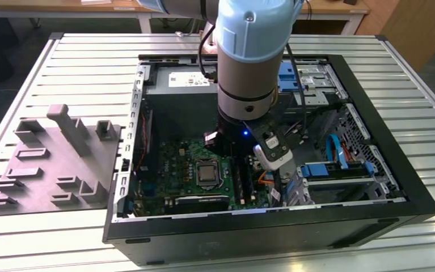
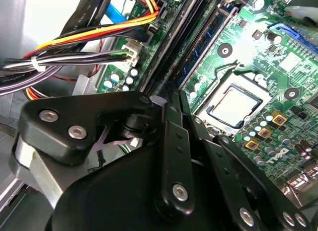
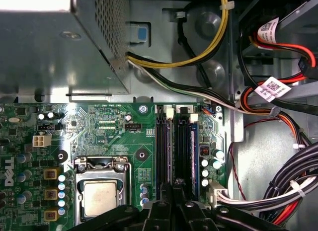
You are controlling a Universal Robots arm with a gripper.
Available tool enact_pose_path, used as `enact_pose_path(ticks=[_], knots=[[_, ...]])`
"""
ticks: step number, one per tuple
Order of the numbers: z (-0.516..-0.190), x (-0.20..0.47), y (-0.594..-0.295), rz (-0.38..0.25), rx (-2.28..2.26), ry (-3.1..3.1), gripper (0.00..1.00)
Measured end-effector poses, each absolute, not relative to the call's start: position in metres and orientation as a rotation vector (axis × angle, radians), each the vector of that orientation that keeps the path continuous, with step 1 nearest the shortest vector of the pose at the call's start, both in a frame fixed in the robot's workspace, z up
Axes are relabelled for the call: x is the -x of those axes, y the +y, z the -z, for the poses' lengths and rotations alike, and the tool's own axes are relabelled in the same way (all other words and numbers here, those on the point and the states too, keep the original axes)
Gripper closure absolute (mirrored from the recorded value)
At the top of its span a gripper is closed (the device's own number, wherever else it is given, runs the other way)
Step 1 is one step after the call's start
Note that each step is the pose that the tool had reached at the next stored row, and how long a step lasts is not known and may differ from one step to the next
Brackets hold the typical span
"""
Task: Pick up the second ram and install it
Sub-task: 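Insert the second ram into the second slot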
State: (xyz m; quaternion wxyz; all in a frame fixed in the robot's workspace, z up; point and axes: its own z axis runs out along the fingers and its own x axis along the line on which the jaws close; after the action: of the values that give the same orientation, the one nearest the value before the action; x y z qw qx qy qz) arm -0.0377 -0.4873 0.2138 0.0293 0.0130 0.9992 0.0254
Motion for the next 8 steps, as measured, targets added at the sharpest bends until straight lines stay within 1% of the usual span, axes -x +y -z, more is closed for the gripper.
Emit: enact_pose_path(ticks=[1, 2, 8], knots=[[-0.2138, 0.0377, -0.4873, -0.078, -0.040, 3.082, 0.87], [-0.2138, 0.0377, -0.4873, -0.078, -0.040, 3.082, 0.81], [-0.2172, 0.0377, -0.4874, -0.077, -0.040, 3.082, 0.81]])
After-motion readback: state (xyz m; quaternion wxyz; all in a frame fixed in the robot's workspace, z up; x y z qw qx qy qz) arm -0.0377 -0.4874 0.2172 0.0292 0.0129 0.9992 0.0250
